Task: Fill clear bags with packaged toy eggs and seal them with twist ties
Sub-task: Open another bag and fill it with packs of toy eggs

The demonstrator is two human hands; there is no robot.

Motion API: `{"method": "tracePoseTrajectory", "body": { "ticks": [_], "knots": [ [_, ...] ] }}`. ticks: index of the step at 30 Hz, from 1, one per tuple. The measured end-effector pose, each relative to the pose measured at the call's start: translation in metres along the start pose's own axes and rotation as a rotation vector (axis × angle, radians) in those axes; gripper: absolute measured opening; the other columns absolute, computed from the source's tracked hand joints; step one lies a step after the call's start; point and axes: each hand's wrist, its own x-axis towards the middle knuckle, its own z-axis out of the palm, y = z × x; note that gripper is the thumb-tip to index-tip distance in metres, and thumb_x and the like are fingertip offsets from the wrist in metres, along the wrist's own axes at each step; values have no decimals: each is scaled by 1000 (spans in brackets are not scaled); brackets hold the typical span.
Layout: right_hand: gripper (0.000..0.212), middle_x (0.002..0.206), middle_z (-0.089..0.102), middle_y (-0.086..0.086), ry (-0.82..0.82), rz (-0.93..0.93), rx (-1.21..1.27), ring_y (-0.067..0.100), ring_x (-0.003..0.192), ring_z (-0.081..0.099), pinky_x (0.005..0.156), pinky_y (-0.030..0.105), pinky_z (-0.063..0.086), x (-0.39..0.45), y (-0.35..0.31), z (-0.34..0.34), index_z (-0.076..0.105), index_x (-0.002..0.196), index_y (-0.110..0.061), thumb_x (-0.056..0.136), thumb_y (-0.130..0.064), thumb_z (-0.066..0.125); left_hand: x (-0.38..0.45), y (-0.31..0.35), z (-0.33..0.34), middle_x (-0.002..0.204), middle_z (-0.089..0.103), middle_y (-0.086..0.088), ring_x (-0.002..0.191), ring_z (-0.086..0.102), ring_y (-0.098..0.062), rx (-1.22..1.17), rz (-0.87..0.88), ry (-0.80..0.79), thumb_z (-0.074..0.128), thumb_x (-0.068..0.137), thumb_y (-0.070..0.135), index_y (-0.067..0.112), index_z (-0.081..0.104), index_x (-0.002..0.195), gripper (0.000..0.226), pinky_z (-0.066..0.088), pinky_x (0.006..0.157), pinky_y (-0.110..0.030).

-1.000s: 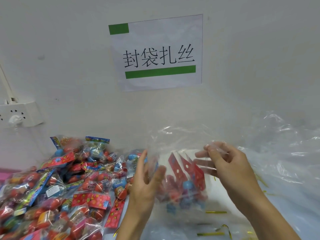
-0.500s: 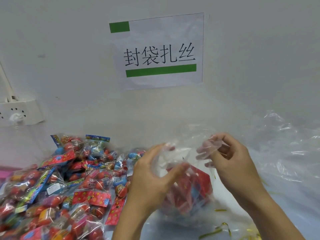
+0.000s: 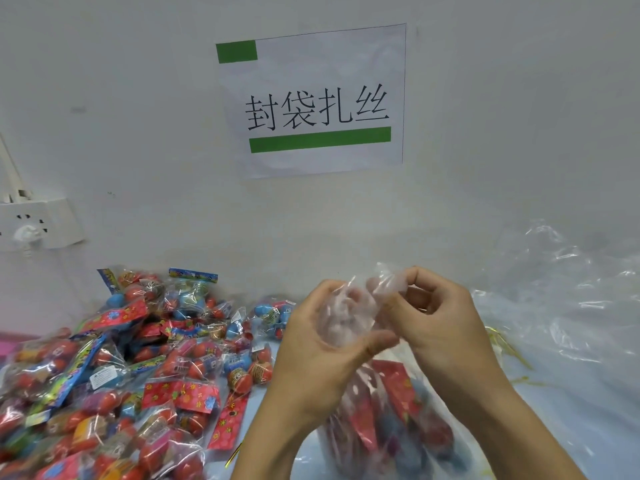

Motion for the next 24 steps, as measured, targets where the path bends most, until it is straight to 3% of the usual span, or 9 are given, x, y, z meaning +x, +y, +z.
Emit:
{"method": "tracePoseTrajectory", "body": {
  "ticks": [3,6,8,12,15,17,19,22,24],
  "knots": [
    [38,89,71,18,-137,32,14,19,73,67,69,28,57,-1,-5,-3,63,90,-6,76,-32,87,1,2,-4,78,68,-4,74,66,-14,-20,53,83,82,75,27,10,65,83,25,54,67,-21],
    [44,107,69,-5,-190,48,-180,10,103,67,86,30,58,-3,2,-3,58,102,-25,70,-43,82,1,1,-8,74,66,1,69,63,-10,-49,41,167,78,81,18,19,65,76,14,52,61,-21],
    [64,121,64,-17,-314,96,-274,0,115,61,96,31,52,-5,5,-2,52,118,-38,63,-58,78,1,-1,-11,75,66,-2,69,65,-14,-87,21,201,78,84,11,16,64,78,16,53,60,-23],
    [69,117,70,-17,-653,147,-317,4,106,69,95,33,55,-10,14,3,47,134,-50,72,-57,77,-1,-2,-14,78,65,-2,72,65,-16,-228,-43,163,76,76,14,25,65,78,16,54,62,-24],
    [56,96,73,-20,-764,167,-343,3,88,71,78,25,58,-11,16,3,55,123,-53,73,-53,80,-3,-8,-16,100,66,-7,88,64,-22,-315,-181,214,78,68,18,38,70,83,26,53,71,-32],
    [61,92,73,-24,-807,186,-318,-2,89,70,78,17,54,-11,14,2,54,127,-48,73,-49,83,-4,-8,-16,105,67,-8,91,65,-23,-312,-217,202,76,69,19,38,71,87,27,53,72,-34],
    [69,100,75,-17,-815,176,-320,5,97,72,85,23,57,-11,16,4,49,132,-47,74,-44,85,-4,-4,-13,95,67,-3,84,65,-19,-304,-190,116,73,74,16,32,70,87,21,53,68,-29],
    [76,112,74,3,-769,183,-360,23,106,71,95,47,56,-17,20,11,46,133,-47,68,-43,85,-3,8,-8,79,64,14,75,62,-4,-84,-91,-25,61,81,10,34,67,82,24,52,67,-20],
    [79,114,72,-14,-774,160,-522,3,108,67,100,34,53,-19,21,12,47,135,-45,62,-58,75,-4,15,-6,74,59,10,66,55,-7,132,-33,-131,52,79,5,26,60,81,23,46,60,-28]
  ]
}}
